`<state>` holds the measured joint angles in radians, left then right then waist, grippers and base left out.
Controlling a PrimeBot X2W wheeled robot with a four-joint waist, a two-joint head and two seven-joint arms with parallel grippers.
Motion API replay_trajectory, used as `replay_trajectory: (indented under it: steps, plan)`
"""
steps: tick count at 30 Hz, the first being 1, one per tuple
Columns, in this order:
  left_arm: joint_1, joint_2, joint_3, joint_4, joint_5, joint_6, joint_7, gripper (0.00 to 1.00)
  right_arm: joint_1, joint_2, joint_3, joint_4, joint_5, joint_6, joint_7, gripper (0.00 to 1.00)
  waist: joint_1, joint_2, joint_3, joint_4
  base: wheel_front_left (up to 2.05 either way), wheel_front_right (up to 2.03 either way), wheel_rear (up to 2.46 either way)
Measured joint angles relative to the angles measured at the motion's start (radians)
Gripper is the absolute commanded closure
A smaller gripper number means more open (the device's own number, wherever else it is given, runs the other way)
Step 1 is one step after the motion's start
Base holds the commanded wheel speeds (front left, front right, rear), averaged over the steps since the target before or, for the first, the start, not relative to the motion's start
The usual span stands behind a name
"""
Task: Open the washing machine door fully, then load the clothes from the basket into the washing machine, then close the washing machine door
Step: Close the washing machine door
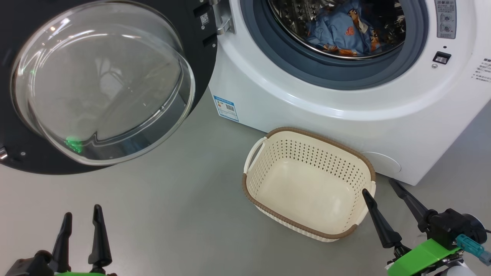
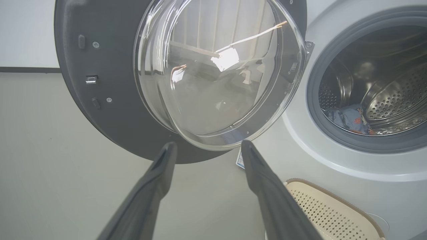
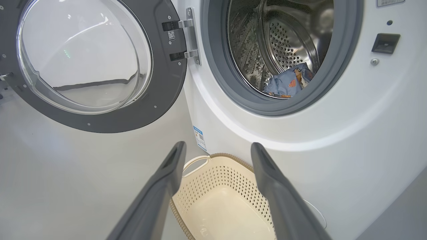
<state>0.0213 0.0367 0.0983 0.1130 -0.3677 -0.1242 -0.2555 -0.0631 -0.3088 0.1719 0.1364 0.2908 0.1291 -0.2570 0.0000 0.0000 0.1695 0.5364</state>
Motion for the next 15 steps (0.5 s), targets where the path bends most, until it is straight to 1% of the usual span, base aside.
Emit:
replay_trajectory:
  steps: [6, 9, 10, 12, 15]
  plan:
    - [0.0, 0.0, 0.0, -0.008, -0.012, 0.013, 0.0, 0.0, -0.007, -0.002, 0.006, 0.0, 0.002, 0.0, 0.0, 0.0, 0.0, 0.0, 0.011, -0.006, 0.0, 0.0, 0.0]
    - [-0.001, -0.001, 0.004, -0.021, -0.028, 0.013, 0.0, 0.0, -0.011, -0.002, 0.007, -0.001, 0.002, 0.0, 0.0, 0.0, 0.0, 0.0, 0.018, -0.011, 0.0, 0.0, 0.0]
    - [-0.001, -0.002, 0.009, -0.028, -0.036, 0.013, 0.0, 0.17, -0.013, -0.002, 0.007, -0.001, 0.002, 0.0, 0.0, 0.0, 0.0, 0.0, 0.021, -0.012, 0.0, 0.0, 0.0]
    - [-0.003, -0.004, 0.027, -0.047, -0.043, 0.013, 0.0, 1.0, -0.02, -0.002, 0.008, -0.001, 0.002, 0.0, 0.0, 0.0, 0.0, 0.0, 0.029, -0.015, 0.0, 0.0, 0.0]
    - [-0.015, -0.006, 0.056, -0.075, -0.043, 0.012, 0.0, 1.0, -0.019, -0.001, 0.006, 0.0, 0.002, 0.0, 0.0, 0.0, 0.0, 0.0, 0.036, -0.016, 0.0, 0.0, 0.0]
